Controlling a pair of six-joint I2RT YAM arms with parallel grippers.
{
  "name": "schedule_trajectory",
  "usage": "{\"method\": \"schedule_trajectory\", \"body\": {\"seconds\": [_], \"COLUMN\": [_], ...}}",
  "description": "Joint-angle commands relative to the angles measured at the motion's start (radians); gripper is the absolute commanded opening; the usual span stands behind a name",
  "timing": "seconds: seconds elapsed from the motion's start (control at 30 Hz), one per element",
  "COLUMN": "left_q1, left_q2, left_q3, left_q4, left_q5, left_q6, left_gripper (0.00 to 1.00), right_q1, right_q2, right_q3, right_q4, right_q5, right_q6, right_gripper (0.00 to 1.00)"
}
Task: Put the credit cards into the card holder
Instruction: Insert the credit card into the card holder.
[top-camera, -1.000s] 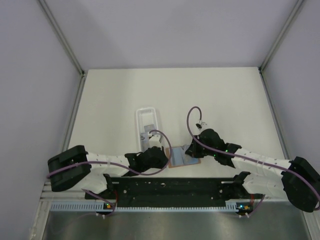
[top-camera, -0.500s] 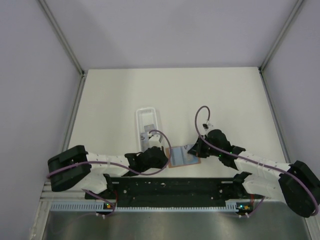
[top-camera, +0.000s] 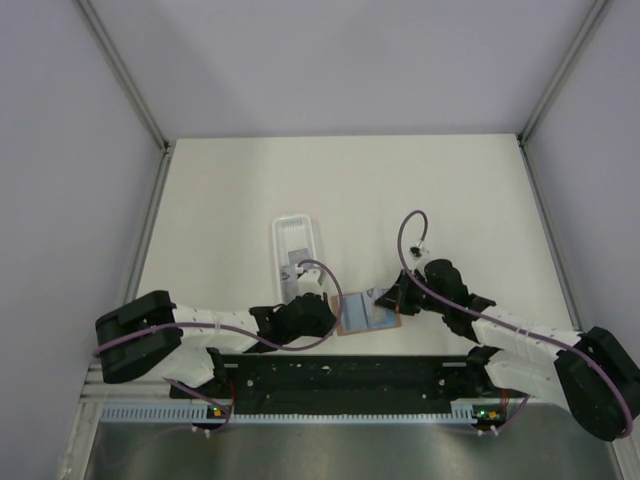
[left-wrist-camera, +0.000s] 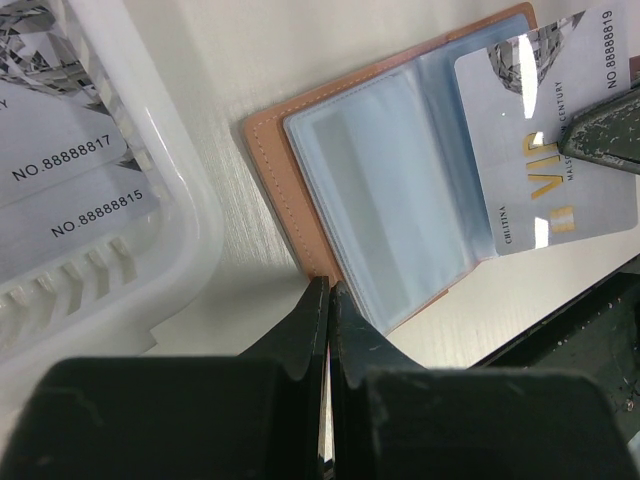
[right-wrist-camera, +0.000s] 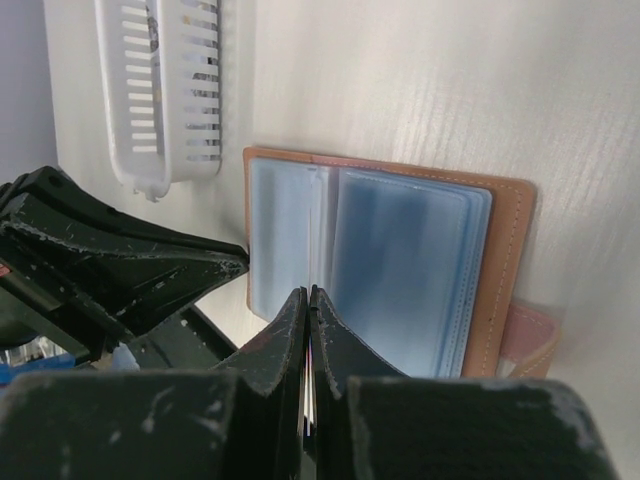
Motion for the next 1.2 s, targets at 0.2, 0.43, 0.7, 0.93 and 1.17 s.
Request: {"method": "schedule_trajectory", "body": {"seconds": [0.2,0.43,0.7,0.93,1.17], "left_q1": [0.002,0.002,0.002,0.002,0.002], "left_q2": [-0.006,-0.007,-0.003,-0.004,0.003], "left_q3": [-0.013,-0.009,-0.007,-0.004,-0.003], "left_q4": [-0.001,-0.003,-0.001,-0.001,0.000], "left_q5": [-0.015,-0.017,-0.015,-0.015,-0.017], "left_q6": [-0.004,-0.001,0.001,0.003,0.001], "left_gripper": [0.00,0.00,0.00,0.00,0.00], "right_q1": [-0.012,-0.012,-0.012,-0.012,-0.012], "right_q2": [0.060,0.097,0.131,0.175,0.200], "right_q3": [0.003,0.005,0.005,0.008,0.011], "right_q4": [0.127,0.121,0.133,0.175,0.201], "right_q5": [-0.060,-0.044,-0.045,-0.064,-0.076], "right_q6": [0.012,0.012,0.009,0.014,0.018], "right_gripper": [0.00,0.00,0.00,0.00,0.00]}}
